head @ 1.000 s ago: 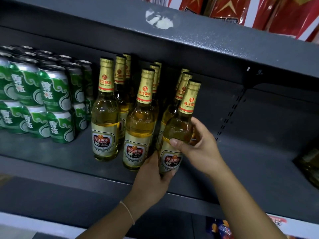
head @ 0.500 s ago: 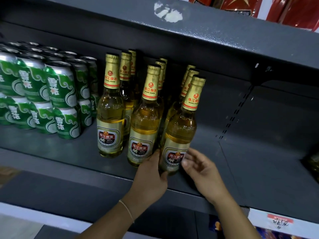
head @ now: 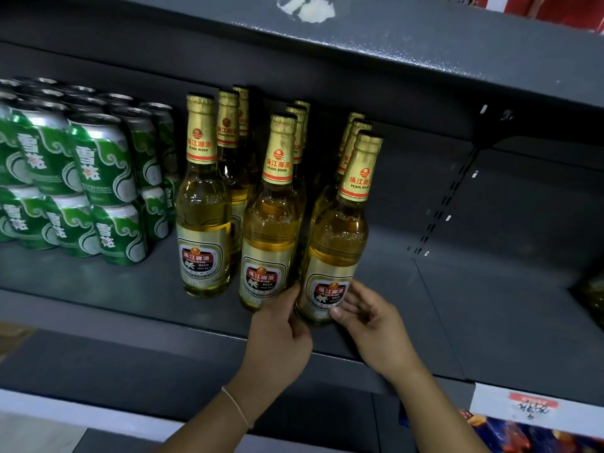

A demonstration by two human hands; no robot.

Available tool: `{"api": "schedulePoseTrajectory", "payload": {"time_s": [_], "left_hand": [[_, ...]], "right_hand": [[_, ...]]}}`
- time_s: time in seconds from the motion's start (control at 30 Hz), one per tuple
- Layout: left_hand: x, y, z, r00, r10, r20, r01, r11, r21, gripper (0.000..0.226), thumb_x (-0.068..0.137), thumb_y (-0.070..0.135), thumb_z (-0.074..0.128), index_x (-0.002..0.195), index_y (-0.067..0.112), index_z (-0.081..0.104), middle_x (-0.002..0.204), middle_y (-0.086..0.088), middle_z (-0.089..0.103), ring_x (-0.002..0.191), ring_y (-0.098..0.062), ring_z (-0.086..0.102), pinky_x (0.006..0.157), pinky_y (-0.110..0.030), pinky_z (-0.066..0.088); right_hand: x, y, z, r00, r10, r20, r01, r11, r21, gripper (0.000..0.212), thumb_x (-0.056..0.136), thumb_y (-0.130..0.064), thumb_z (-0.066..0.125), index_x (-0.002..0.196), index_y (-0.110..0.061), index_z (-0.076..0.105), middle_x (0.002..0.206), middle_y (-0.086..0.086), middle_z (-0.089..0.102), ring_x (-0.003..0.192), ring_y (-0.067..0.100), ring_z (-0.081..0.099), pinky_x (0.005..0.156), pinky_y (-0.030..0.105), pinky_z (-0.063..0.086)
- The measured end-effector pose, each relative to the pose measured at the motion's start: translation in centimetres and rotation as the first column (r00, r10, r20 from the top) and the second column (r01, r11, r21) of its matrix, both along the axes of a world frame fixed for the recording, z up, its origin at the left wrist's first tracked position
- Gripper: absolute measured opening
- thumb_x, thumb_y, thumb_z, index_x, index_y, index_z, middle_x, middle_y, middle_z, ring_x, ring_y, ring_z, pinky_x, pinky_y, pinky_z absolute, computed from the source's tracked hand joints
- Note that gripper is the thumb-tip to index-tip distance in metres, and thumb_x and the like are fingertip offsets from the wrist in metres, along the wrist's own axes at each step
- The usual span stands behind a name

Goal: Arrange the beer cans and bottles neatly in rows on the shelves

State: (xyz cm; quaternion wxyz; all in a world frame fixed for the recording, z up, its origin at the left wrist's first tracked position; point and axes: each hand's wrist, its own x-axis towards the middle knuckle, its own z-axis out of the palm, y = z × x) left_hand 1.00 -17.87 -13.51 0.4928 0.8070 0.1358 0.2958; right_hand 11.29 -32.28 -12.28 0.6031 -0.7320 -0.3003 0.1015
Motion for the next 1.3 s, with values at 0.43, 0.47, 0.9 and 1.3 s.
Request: {"api": "schedulePoseTrajectory", "payload": {"time_s": [0.43, 0.47, 0.9, 1.3], "left_hand": [[-0.2, -0.2, 0.3, 1.000, 0.025, -0.019, -0.024, 0.998, 0.054, 0.061, 0.076, 0.014, 0.042, 0.135, 0.014, 0.055, 0.127, 0.003, 0.062, 0.121, -0.009, 0.056, 0.105, -0.036, 0.046], [-0.2, -0.3, 0.4, 0.999, 0.032, -0.024, -0.030, 0.997, 0.066, 0.061, 0.076, 0.015, 0.042, 0.136, 0.013, 0.054, 0.128, 0.003, 0.062, 0.121, -0.010, 0.055, 0.105, -0.036, 0.046], [-0.6, -0.4, 1.4, 0.996, 0.037, -0.077, -0.025, 0.988, 0.150, 0.058, 0.082, 0.002, 0.051, 0.139, 0.013, 0.050, 0.129, 0.002, 0.060, 0.122, -0.011, 0.052, 0.108, -0.026, 0.039], [-3.5, -3.7, 5.0, 0.999, -0.037, 0.034, 0.028, 0.973, 0.231, 0.051, 0.082, 0.015, 0.045, 0.132, 0.017, 0.053, 0.114, 0.002, 0.059, 0.102, -0.008, 0.058, 0.086, -0.015, 0.048]], "right_hand": [[0.0, 0.0, -0.3, 1.000, 0.001, 0.008, -0.001, 1.000, -0.003, 0.059, 0.086, 0.005, 0.068, 0.140, -0.009, 0.050, 0.125, -0.003, 0.069, 0.119, 0.014, 0.063, 0.102, 0.030, 0.050], [0.0, 0.0, -0.3, 1.000, 0.000, 0.010, 0.000, 1.000, 0.001, 0.059, 0.085, 0.006, 0.068, 0.140, -0.009, 0.050, 0.125, -0.003, 0.069, 0.119, 0.013, 0.063, 0.100, 0.028, 0.051], [-0.3, 0.1, 0.1, 1.000, -0.003, -0.002, 0.003, 1.000, 0.004, 0.061, 0.084, 0.006, 0.069, 0.141, -0.006, 0.049, 0.126, 0.001, 0.068, 0.119, 0.013, 0.063, 0.098, 0.025, 0.051], [-1.2, -0.7, 1.9, 0.993, -0.115, 0.035, 0.113, 0.992, 0.065, 0.034, 0.087, -0.012, 0.070, 0.119, -0.018, 0.064, 0.108, 0.003, 0.073, 0.103, 0.013, 0.069, 0.092, 0.030, 0.056]]}}
